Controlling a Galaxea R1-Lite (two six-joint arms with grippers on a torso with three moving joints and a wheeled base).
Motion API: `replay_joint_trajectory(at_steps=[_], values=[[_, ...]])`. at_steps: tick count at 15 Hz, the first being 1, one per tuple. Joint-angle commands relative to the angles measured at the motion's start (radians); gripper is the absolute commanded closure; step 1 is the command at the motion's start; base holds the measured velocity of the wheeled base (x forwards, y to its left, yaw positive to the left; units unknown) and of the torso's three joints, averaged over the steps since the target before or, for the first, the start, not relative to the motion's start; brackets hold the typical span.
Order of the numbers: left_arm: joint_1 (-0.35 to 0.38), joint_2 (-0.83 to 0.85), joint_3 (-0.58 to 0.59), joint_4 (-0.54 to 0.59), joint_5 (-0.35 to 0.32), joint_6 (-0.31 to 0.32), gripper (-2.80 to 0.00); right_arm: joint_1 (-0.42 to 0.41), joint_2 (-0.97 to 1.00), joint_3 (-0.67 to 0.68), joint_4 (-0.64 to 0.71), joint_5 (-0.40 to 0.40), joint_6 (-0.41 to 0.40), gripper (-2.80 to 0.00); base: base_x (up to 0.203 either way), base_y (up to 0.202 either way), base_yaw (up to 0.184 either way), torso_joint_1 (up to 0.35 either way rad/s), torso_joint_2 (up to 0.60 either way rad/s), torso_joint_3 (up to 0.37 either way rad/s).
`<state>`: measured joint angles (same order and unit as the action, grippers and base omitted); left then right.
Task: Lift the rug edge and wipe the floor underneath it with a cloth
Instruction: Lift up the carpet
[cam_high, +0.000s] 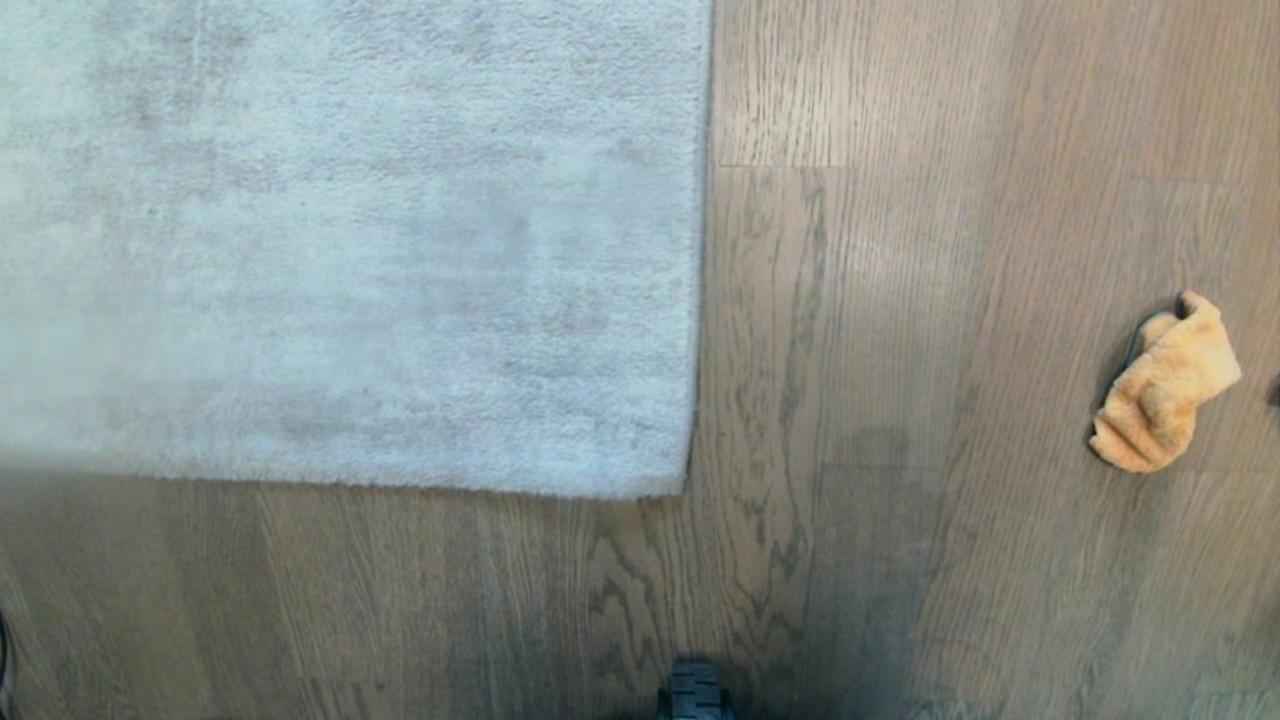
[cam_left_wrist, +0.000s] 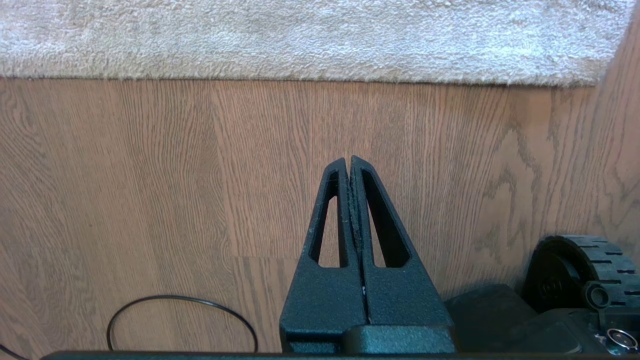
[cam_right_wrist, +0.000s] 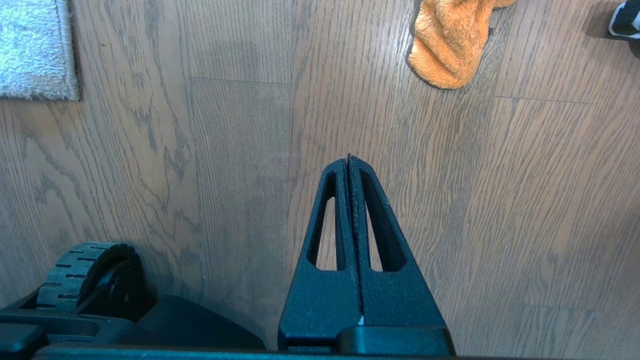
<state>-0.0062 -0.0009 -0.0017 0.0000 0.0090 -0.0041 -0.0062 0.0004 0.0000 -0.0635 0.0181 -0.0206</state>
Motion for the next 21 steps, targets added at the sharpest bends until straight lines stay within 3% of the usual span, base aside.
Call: replay_joint_trajectory(at_steps=[1, 21], values=[[0.0, 0.001, 0.001, 0.0, 0.0, -0.001, 0.0, 0.0, 0.001, 0.0, -0.001, 0.0, -0.001, 0.0, 0.0, 0.0, 0.0, 0.0, 0.0, 0.0], [0.0, 0.001, 0.0, 0.0, -0.001, 0.001, 0.0, 0.0, 0.001, 0.0, -0.001, 0.0, -0.001, 0.0, 0.0, 0.0, 0.0, 0.0, 0.0, 0.0]])
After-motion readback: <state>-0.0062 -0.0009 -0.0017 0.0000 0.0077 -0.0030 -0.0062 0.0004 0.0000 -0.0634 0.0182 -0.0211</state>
